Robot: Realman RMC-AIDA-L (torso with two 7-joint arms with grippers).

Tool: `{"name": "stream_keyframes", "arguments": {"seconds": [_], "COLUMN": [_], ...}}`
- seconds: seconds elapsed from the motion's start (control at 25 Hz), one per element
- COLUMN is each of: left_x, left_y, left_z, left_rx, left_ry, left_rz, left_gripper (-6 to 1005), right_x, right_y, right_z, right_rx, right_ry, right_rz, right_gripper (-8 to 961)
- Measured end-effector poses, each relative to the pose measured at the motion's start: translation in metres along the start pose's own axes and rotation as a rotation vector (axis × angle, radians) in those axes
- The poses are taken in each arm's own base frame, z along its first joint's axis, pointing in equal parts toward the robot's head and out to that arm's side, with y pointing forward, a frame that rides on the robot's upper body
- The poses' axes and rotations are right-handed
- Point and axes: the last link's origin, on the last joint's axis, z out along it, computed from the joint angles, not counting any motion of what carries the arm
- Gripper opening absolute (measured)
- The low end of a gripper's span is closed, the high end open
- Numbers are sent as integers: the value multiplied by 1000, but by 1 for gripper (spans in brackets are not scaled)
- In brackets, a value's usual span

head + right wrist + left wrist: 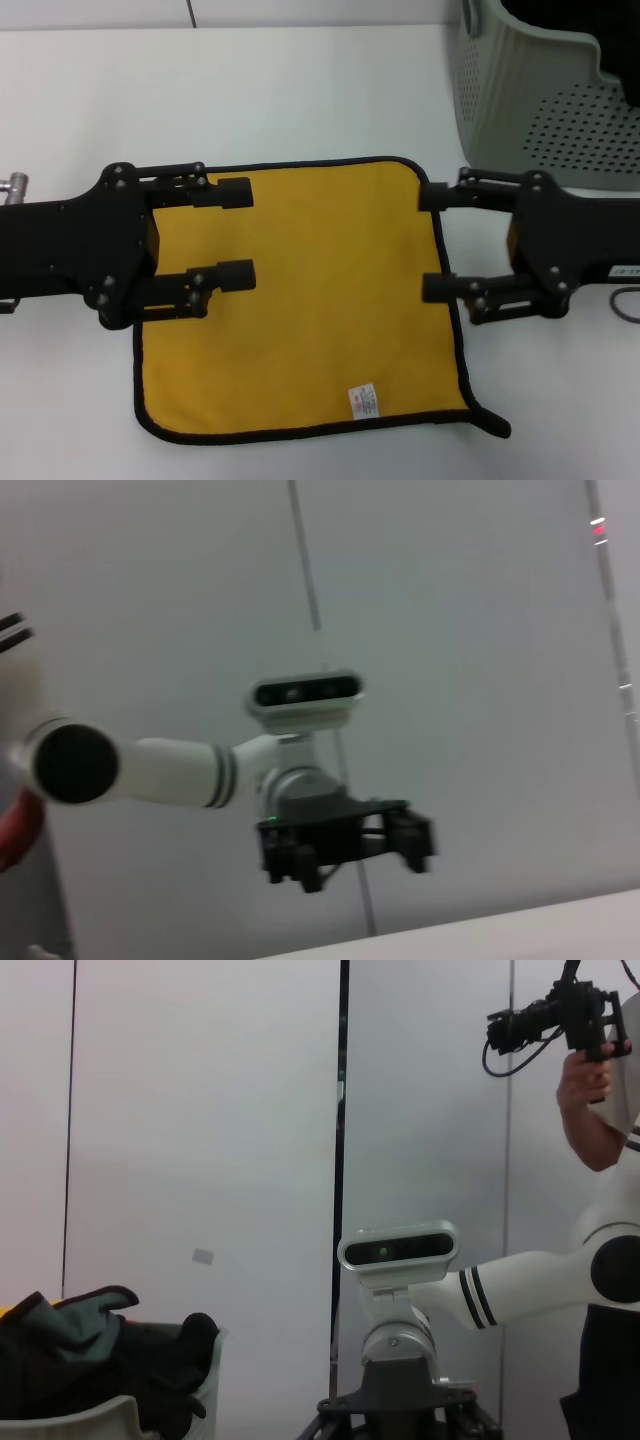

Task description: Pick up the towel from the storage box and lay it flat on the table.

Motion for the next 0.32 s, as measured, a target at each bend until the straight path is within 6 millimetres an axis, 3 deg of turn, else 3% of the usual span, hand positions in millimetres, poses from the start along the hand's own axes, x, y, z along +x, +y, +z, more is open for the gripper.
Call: {"name": "stream_keyframes", "arguments": {"seconds": [0.12, 0.2, 0.32], "left_x": [0, -1, -1], "left_y": [0, 1, 1], "left_z": [-2, -2, -3], "left_rx": [2, 2, 3], "left_ry": [-3, -6, -8], "left_rz": [0, -6, -10], "left_gripper": [499, 683, 683], "right_x": [-1, -3, -7], "right_y": [3, 5, 8], "right_z": [7, 8, 8], "right_rx": [-43, -64, -82], "right_ry": [-7, -20, -50], "right_rz": [-8, -14, -24], "right_gripper": [834, 842, 842]}}
